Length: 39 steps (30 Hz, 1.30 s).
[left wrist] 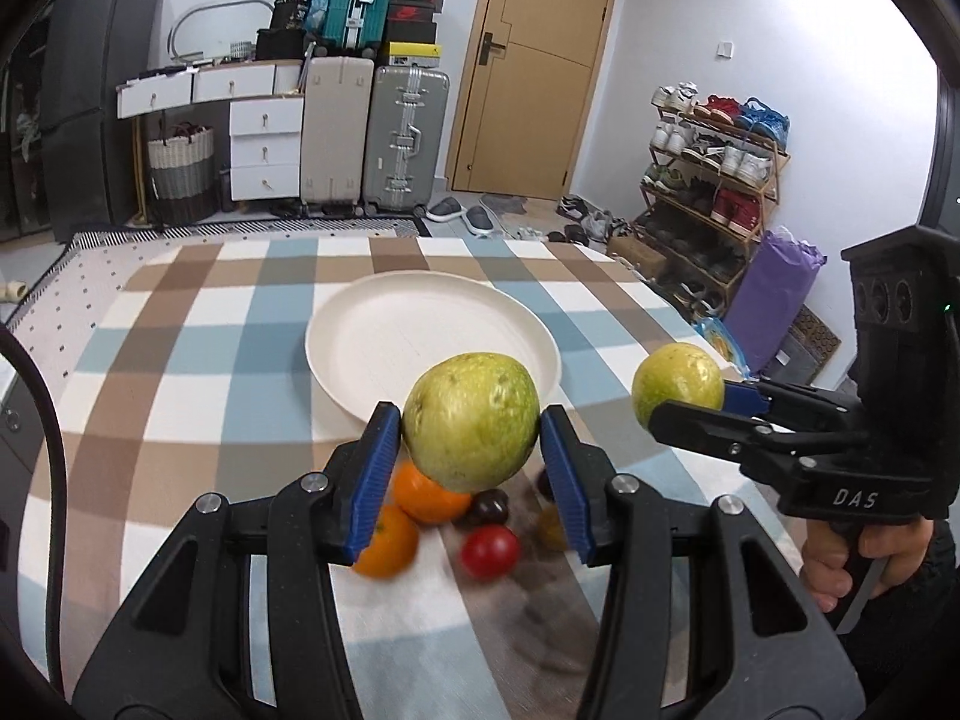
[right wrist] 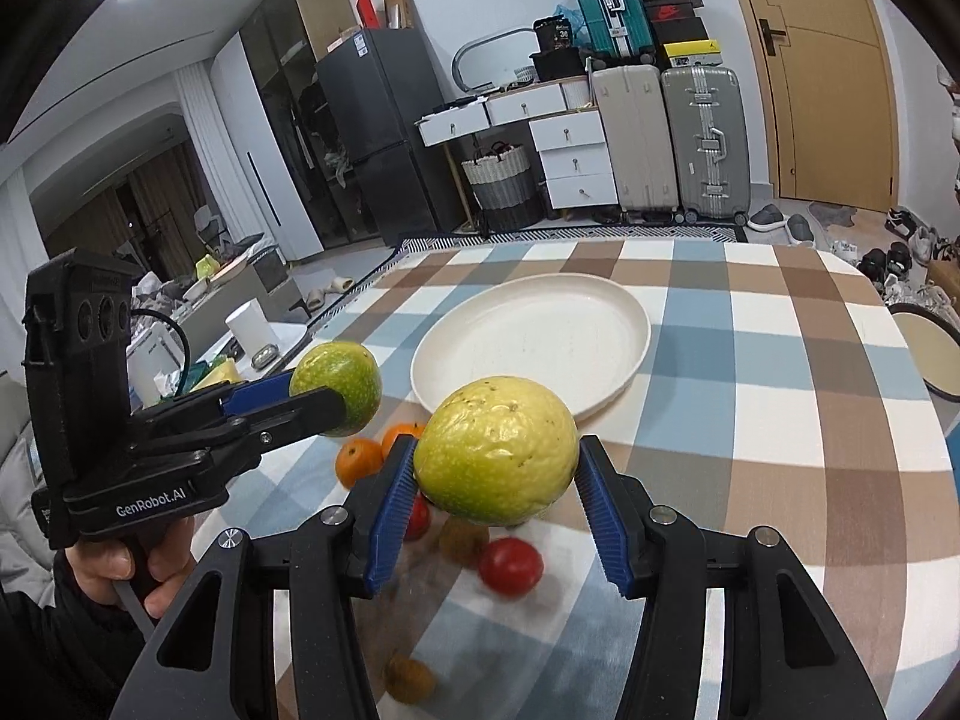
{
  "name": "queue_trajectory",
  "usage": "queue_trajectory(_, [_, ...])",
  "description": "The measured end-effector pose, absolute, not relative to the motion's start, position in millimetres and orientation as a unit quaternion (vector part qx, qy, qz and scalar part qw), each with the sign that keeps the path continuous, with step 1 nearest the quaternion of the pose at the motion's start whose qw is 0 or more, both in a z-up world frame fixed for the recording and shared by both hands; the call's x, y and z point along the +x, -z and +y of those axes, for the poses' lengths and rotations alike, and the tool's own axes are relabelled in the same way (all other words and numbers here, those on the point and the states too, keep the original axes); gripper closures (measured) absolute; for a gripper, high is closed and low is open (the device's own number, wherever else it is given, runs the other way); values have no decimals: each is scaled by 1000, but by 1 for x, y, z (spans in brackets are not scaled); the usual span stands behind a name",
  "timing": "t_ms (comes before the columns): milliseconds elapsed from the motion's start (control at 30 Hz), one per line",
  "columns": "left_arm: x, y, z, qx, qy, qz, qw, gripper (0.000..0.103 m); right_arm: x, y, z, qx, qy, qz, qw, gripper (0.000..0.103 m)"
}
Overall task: Organize fruits
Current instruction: 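Carry both limes over the cream plate and open both grippers, then withdraw both open grippers from the plate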
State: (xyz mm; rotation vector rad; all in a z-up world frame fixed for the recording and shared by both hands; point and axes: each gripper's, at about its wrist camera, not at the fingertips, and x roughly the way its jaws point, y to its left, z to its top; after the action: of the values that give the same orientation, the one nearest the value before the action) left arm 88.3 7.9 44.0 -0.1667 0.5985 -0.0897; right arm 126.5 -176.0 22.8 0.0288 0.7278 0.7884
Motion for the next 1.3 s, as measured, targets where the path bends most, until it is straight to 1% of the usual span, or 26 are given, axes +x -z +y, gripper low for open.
queue_trajectory(67, [97,-42,10,-79,38,294,952,58,134,-23,-173,19,-375,345,860,49])
queue_trajectory(100, [100,-43,12,-80,37,291,953,60,137,-24,-171,20,-375,343,861,49])
queue_trajectory(133, [103,-42,13,-80,37,288,954,64,140,-24,-170,21,-375,341,862,49])
queue_trajectory(167, [108,-41,14,-78,37,286,954,75,143,-25,-169,24,-374,339,863,49])
queue_trajectory(200, [113,-41,15,-78,36,287,954,76,146,-26,-168,26,-374,336,864,49])
queue_trajectory(300, [125,-39,19,-86,42,288,953,77,156,-26,-165,33,-370,335,866,49])
queue_trajectory(533, [139,-13,15,-73,37,322,943,77,166,-16,-163,34,-364,342,865,49])
queue_trajectory(733, [145,0,17,-79,36,329,940,77,179,-5,-156,20,-350,363,863,49])
queue_trajectory(833, [146,4,22,-86,28,336,938,74,190,1,-147,14,-343,377,860,49])
queue_trajectory(900, [147,6,26,-91,22,338,936,66,197,5,-142,18,-343,381,858,49])
queue_trajectory(933, [147,7,29,-94,19,337,936,64,200,7,-139,18,-342,383,858,49])
queue_trajectory(1000, [146,7,33,-100,12,334,937,53,204,10,-134,16,-341,386,857,48])
queue_trajectory(1033, [145,7,36,-103,9,332,938,49,204,11,-133,16,-341,384,858,47])
queue_trajectory(1067, [144,6,38,-104,6,330,938,42,202,10,-133,16,-343,377,860,38])
queue_trajectory(1100, [144,6,40,-106,2,327,939,35,201,10,-134,17,-345,373,861,32])
queue_trajectory(1133, [143,6,42,-107,-2,324,940,31,200,9,-135,18,-345,368,863,32])
queue_trajectory(1167, [142,5,43,-108,-6,322,941,25,198,7,-137,17,-343,362,867,32])
queue_trajectory(1200, [140,4,44,-110,-8,319,941,22,197,6,-139,16,-342,361,867,32])
queue_trajectory(1233, [139,3,46,-111,-8,318,942,22,197,6,-140,17,-343,361,867,31])
queue_trajectory(1300, [139,3,46,-108,-13,321,941,16,195,6,-145,20,-343,359,868,24])
